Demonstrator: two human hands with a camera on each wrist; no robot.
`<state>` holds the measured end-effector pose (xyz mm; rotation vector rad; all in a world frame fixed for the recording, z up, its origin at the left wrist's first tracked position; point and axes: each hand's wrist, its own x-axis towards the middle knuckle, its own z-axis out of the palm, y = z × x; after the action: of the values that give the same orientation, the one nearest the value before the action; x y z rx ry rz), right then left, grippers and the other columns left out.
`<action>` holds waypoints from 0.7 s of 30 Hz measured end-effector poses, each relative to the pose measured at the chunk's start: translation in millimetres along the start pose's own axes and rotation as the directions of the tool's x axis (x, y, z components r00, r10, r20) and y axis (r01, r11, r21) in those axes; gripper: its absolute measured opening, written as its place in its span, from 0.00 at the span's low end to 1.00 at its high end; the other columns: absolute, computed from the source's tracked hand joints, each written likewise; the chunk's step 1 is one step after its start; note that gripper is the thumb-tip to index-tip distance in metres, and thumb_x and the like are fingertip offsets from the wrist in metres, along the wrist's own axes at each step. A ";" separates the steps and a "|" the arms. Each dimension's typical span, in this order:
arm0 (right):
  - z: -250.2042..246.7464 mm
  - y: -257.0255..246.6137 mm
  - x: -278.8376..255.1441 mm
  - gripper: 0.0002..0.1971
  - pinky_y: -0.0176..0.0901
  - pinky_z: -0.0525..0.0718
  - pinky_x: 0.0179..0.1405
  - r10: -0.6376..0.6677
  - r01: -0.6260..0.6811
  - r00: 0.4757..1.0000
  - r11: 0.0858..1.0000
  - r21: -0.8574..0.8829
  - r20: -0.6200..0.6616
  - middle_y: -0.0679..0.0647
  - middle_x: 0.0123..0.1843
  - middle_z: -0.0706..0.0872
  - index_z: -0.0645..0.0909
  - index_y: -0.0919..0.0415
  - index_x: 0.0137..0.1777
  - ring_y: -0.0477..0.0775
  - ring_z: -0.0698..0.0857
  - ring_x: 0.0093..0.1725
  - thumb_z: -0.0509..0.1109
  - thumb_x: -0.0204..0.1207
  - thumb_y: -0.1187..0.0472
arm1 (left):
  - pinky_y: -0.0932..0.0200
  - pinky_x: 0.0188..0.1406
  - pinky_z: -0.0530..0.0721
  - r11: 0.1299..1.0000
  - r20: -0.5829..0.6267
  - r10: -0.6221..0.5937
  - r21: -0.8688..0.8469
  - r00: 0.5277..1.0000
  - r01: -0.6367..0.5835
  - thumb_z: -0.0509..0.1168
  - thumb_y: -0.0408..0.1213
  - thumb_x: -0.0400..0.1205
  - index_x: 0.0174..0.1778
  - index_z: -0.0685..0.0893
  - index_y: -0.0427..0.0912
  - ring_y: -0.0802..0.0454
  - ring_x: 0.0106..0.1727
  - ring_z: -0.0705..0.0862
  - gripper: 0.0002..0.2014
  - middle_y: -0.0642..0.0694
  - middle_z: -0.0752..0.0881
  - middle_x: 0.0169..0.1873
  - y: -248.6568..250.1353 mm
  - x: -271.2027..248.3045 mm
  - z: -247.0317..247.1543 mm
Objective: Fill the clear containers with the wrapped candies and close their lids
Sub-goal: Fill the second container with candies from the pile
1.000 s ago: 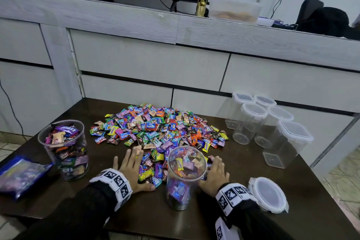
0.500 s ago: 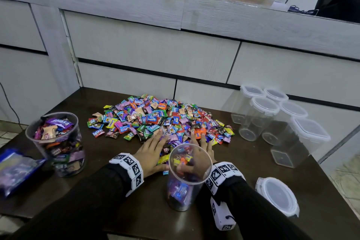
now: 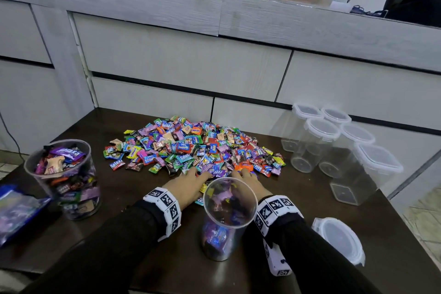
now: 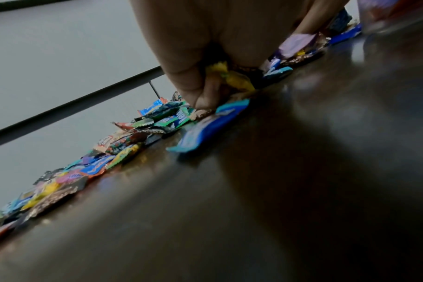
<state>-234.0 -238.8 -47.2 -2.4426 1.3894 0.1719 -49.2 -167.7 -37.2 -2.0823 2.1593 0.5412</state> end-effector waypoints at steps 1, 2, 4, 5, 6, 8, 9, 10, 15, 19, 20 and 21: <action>-1.7 -0.3 0.3 0.26 0.63 0.74 0.65 -0.014 0.014 1.000 1.000 -0.007 0.014 0.64 0.69 0.68 0.65 0.61 0.73 0.69 0.68 0.70 0.66 0.78 0.53 | 0.39 0.60 0.82 1.000 0.008 -0.010 0.005 1.000 0.010 0.61 0.40 0.86 0.77 0.61 0.51 0.31 0.64 0.80 0.25 0.37 0.68 0.69 1.0 -1.7 -2.9; -3.6 0.3 0.2 0.25 0.61 0.74 0.64 -0.019 0.019 1.000 1.000 0.005 0.021 0.64 0.69 0.69 0.66 0.62 0.72 0.68 0.70 0.70 0.67 0.78 0.53 | 0.40 0.58 0.82 1.000 0.012 -0.009 0.010 1.000 0.009 0.61 0.40 0.85 0.78 0.60 0.50 0.30 0.64 0.80 0.26 0.36 0.68 0.70 1.6 -3.8 -4.9; -9.2 1.6 -1.9 0.23 0.56 0.74 0.61 -0.001 0.001 1.000 0.997 0.076 0.004 0.64 0.68 0.72 0.67 0.64 0.69 0.66 0.73 0.69 0.68 0.78 0.55 | 0.43 0.54 0.80 1.000 -0.005 0.008 0.020 1.000 -0.008 0.64 0.35 0.83 0.79 0.60 0.46 0.32 0.64 0.80 0.29 0.35 0.70 0.71 0.6 -7.6 -9.3; -11.5 3.0 -3.6 0.23 0.54 0.74 0.61 0.003 -0.001 1.000 0.994 0.108 -0.017 0.64 0.67 0.73 0.68 0.64 0.67 0.65 0.74 0.68 0.69 0.78 0.56 | 0.44 0.54 0.80 1.000 -0.033 0.017 0.013 0.999 -0.016 0.65 0.36 0.83 0.78 0.61 0.45 0.33 0.63 0.81 0.29 0.35 0.73 0.69 -0.8 -9.0 -10.8; -13.5 4.2 -6.1 0.22 0.53 0.73 0.62 0.006 0.000 0.999 0.991 0.133 -0.043 0.65 0.67 0.73 0.68 0.64 0.67 0.65 0.75 0.67 0.69 0.78 0.56 | 0.44 0.55 0.80 1.000 -0.073 0.019 -0.014 0.997 -0.020 0.64 0.39 0.83 0.77 0.62 0.45 0.35 0.62 0.81 0.27 0.36 0.76 0.66 -2.5 -10.4 -12.1; -16.4 7.2 -11.9 0.20 0.49 0.74 0.62 0.001 0.021 0.992 0.985 0.171 -0.125 0.64 0.68 0.75 0.70 0.64 0.69 0.63 0.76 0.67 0.66 0.80 0.58 | 0.45 0.56 0.82 0.995 -0.158 0.003 -0.096 0.987 -0.019 0.59 0.51 0.86 0.74 0.65 0.45 0.38 0.59 0.83 0.23 0.38 0.81 0.59 -6.3 -10.9 -12.6; -17.9 8.5 -15.5 0.19 0.47 0.74 0.61 -0.005 0.039 0.984 0.981 0.189 -0.176 0.63 0.67 0.77 0.70 0.64 0.70 0.62 0.77 0.66 0.65 0.81 0.60 | 0.45 0.54 0.82 0.991 -0.192 -0.007 -0.135 0.981 -0.020 0.57 0.55 0.86 0.73 0.67 0.44 0.39 0.56 0.83 0.25 0.39 0.83 0.55 -7.6 -10.6 -11.5; -19.5 9.6 -19.0 0.18 0.45 0.75 0.59 -0.010 0.058 0.974 0.977 0.207 -0.225 0.63 0.65 0.79 0.71 0.64 0.69 0.61 0.79 0.64 0.64 0.82 0.61 | 0.46 0.52 0.82 0.985 -0.223 -0.015 -0.169 0.975 -0.024 0.55 0.58 0.86 0.73 0.67 0.43 0.39 0.53 0.84 0.26 0.39 0.83 0.51 -8.6 -10.6 -10.2; -29.0 15.7 -34.9 0.16 0.42 0.73 0.60 -0.024 0.116 0.943 0.959 0.259 -0.331 0.59 0.65 0.79 0.72 0.62 0.68 0.57 0.78 0.64 0.63 0.82 0.64 | 0.48 0.48 0.83 0.970 -0.317 -0.063 -0.243 0.946 -0.017 0.53 0.62 0.85 0.77 0.67 0.46 0.44 0.49 0.85 0.30 0.42 0.84 0.46 -10.6 -11.9 -7.8; -33.5 16.2 -43.5 0.16 0.40 0.73 0.60 -0.016 0.103 0.942 0.964 0.244 -0.334 0.56 0.67 0.77 0.72 0.58 0.69 0.55 0.78 0.63 0.62 0.82 0.65 | 0.49 0.49 0.83 0.955 -0.352 -0.098 -0.296 0.931 -0.011 0.53 0.62 0.85 0.75 0.69 0.46 0.45 0.50 0.85 0.29 0.44 0.85 0.47 -10.9 -13.7 -13.2; -34.7 15.8 -45.5 0.16 0.40 0.72 0.60 -0.015 0.106 0.940 0.963 0.250 -0.340 0.56 0.68 0.77 0.72 0.59 0.70 0.55 0.78 0.64 0.61 0.83 0.65 | 0.50 0.49 0.82 0.949 -0.359 -0.104 -0.316 0.928 -0.015 0.54 0.61 0.85 0.75 0.69 0.46 0.46 0.49 0.84 0.29 0.46 0.84 0.45 -10.8 -15.0 -15.8; -36.4 15.5 -47.7 0.16 0.40 0.72 0.60 -0.009 0.108 0.937 0.958 0.265 -0.349 0.57 0.68 0.77 0.71 0.60 0.70 0.55 0.78 0.63 0.61 0.83 0.65 | 0.51 0.48 0.82 0.941 -0.369 -0.109 -0.337 0.923 -0.023 0.54 0.61 0.85 0.75 0.69 0.45 0.47 0.48 0.84 0.29 0.48 0.83 0.42 -10.4 -16.6 -18.8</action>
<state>-274.0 -219.6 -3.9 -2.3419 1.3602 -0.4617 -34.7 -158.0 -16.4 -2.6038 2.3501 0.5723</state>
